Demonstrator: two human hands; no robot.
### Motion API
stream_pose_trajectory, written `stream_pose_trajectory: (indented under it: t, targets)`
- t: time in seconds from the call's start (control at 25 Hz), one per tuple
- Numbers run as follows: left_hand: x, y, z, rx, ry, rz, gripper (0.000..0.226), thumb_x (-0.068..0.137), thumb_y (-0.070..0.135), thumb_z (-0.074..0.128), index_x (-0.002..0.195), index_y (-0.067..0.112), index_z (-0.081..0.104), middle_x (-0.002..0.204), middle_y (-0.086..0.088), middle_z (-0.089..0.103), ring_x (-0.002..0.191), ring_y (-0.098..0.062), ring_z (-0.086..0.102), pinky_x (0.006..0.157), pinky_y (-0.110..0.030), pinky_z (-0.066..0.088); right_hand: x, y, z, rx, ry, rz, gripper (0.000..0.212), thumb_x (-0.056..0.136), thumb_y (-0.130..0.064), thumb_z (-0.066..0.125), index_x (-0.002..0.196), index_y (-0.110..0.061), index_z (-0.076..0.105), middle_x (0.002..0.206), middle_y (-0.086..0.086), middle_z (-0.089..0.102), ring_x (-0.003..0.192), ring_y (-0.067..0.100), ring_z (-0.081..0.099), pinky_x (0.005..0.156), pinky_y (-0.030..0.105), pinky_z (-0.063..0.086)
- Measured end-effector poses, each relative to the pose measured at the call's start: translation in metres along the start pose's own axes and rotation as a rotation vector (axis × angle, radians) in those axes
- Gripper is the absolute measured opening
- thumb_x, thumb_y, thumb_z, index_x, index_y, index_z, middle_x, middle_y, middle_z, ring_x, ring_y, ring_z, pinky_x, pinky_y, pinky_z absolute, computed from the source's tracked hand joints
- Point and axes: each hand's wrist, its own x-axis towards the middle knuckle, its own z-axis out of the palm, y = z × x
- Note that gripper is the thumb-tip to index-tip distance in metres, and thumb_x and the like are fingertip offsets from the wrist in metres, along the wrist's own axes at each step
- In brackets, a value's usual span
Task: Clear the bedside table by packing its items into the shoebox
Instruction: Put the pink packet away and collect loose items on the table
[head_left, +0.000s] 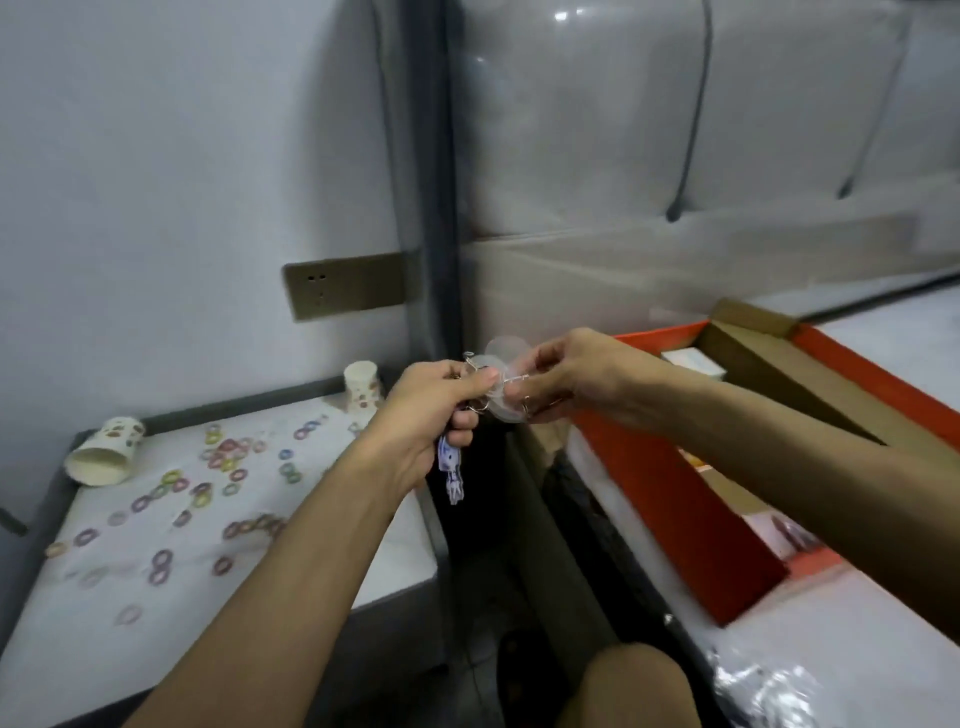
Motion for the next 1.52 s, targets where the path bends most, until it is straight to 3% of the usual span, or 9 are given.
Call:
stream_pose_trajectory:
  t: [0.16, 0.32, 0.48, 0.64, 0.8, 1.0, 1.2, 1.4, 1.52]
  targets:
    - [0.034, 0.004, 0.088, 0.064, -0.139, 0.000, 0.028, 0.094, 0.006, 0.062, 0.069, 0.010, 0.052, 0.050, 0.003, 0.046, 0.033, -0.002, 0.033, 0.030, -0.013, 0.023, -0.027, 0.022, -0.084, 0.012, 0.033, 0.033, 0.022, 0.084, 0.001, 0.066, 0.104, 0.009, 0.063, 0.085, 0.017, 0.062, 0.071, 0.019, 0.059, 0.070, 0.026, 0.056]
    - [0.077, -0.001, 0.160, 0.189, -0.178, -0.024, 0.009, 0.094, 0.001, 0.059, 0.086, 0.002, 0.055, 0.064, -0.011, 0.063, 0.032, -0.004, 0.035, 0.033, -0.012, 0.026, -0.037, 0.063, -0.179, -0.028, 0.122, 0.175, 0.024, 0.086, 0.000, 0.063, 0.107, 0.013, 0.060, 0.094, 0.023, 0.063, 0.075, 0.019, 0.065, 0.067, 0.026, 0.060]
    - [0.113, -0.022, 0.197, -0.004, -0.152, -0.157, 0.018, 0.097, -0.003, 0.044, 0.080, 0.001, 0.049, 0.062, -0.016, 0.067, 0.034, -0.005, 0.037, 0.034, -0.014, 0.030, -0.039, 0.133, -0.234, -0.380, 0.291, 0.470, 0.017, 0.086, -0.006, 0.068, 0.097, 0.007, 0.066, 0.080, 0.013, 0.066, 0.061, 0.013, 0.062, 0.048, 0.020, 0.050]
    - [0.127, -0.043, 0.204, -0.038, -0.150, -0.277, 0.018, 0.100, 0.001, 0.040, 0.086, -0.004, 0.051, 0.074, -0.017, 0.064, 0.039, -0.007, 0.041, 0.037, -0.016, 0.034, -0.022, 0.184, -0.232, -0.530, 0.303, 0.580, 0.019, 0.089, -0.013, 0.067, 0.096, 0.005, 0.067, 0.083, 0.015, 0.069, 0.065, 0.021, 0.064, 0.056, 0.029, 0.052]
    - [0.133, -0.052, 0.200, -0.021, -0.139, -0.282, 0.019, 0.099, 0.003, 0.043, 0.085, -0.005, 0.054, 0.083, -0.019, 0.064, 0.042, -0.007, 0.041, 0.037, -0.018, 0.035, -0.006, 0.207, -0.230, -0.531, 0.352, 0.563, 0.017, 0.089, -0.011, 0.067, 0.096, 0.005, 0.064, 0.092, 0.021, 0.071, 0.082, 0.030, 0.072, 0.071, 0.039, 0.061]
    - [0.135, -0.056, 0.199, 0.001, -0.133, -0.253, 0.014, 0.097, 0.003, 0.046, 0.087, -0.005, 0.054, 0.082, -0.020, 0.066, 0.040, -0.007, 0.043, 0.036, -0.019, 0.037, -0.003, 0.212, -0.233, -0.867, 0.415, 0.456, 0.017, 0.085, -0.010, 0.070, 0.072, -0.008, 0.059, 0.073, 0.009, 0.066, 0.062, 0.015, 0.066, 0.051, 0.024, 0.055]
    - [0.135, -0.055, 0.198, 0.010, -0.131, -0.256, 0.011, 0.097, 0.005, 0.048, 0.094, -0.004, 0.054, 0.079, -0.018, 0.068, 0.042, -0.007, 0.044, 0.037, -0.018, 0.038, -0.001, 0.214, -0.234, -1.012, 0.443, 0.400, 0.018, 0.090, -0.007, 0.062, 0.073, -0.009, 0.056, 0.071, 0.007, 0.061, 0.065, 0.020, 0.065, 0.055, 0.031, 0.055]
    - [0.135, -0.054, 0.196, -0.005, -0.129, -0.265, 0.008, 0.097, 0.005, 0.049, 0.096, -0.002, 0.052, 0.074, -0.016, 0.069, 0.041, -0.007, 0.044, 0.036, -0.018, 0.037, -0.001, 0.214, -0.230, -1.219, 0.469, 0.309, 0.031, 0.090, -0.010, 0.062, 0.065, -0.014, 0.044, 0.063, 0.001, 0.051, 0.057, 0.016, 0.055, 0.045, 0.025, 0.040]
    - [0.135, -0.055, 0.196, -0.012, -0.133, -0.268, 0.008, 0.097, 0.005, 0.049, 0.096, -0.002, 0.052, 0.072, -0.015, 0.069, 0.040, -0.007, 0.044, 0.035, -0.018, 0.038, -0.002, 0.209, -0.232, -1.235, 0.406, 0.328, 0.016, 0.094, -0.011, 0.056, 0.078, -0.010, 0.053, 0.067, 0.001, 0.049, 0.062, 0.017, 0.055, 0.051, 0.027, 0.042]
